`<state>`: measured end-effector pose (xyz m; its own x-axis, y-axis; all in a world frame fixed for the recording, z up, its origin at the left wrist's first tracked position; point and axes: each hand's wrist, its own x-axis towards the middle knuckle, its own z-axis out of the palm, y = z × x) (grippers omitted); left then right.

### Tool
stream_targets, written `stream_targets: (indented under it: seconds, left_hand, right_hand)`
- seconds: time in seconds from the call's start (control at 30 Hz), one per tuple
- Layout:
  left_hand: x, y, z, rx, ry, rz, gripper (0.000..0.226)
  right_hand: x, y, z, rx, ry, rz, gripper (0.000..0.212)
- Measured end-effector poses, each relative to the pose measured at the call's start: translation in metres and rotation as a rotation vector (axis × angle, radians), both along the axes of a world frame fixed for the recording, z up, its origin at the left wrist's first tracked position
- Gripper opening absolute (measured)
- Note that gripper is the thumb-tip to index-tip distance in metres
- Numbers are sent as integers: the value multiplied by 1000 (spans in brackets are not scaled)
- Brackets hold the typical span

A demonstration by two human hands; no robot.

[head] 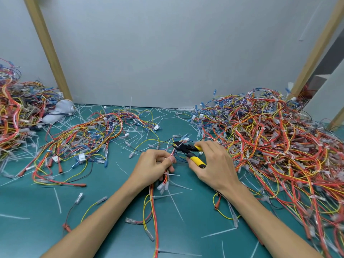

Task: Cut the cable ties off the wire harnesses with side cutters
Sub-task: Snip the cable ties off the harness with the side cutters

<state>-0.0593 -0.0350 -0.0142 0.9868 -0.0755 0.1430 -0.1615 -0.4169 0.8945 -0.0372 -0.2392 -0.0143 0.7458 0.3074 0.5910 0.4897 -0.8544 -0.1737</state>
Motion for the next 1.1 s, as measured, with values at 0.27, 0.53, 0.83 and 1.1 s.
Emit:
stream_targets:
  seconds: [0.27, 0.53, 0.83, 1.1]
  left_hand:
    - [-4, -1, 2, -40, 29, -3, 20]
    - [-6, -2, 5, -50, 33, -14, 20]
    - [-6, -2, 7, -52, 44, -25, 20]
    - [-5, -1, 5, -62, 43, -33, 20]
  right_hand:
    - [-6, 1, 2, -35, 24, -47, 34]
    - [-2, 1, 0, -28, 13, 3, 43]
    - [-5, 3, 3, -67, 59, -25, 43]
    - [-7, 4, 4, -67, 58, -54, 34]
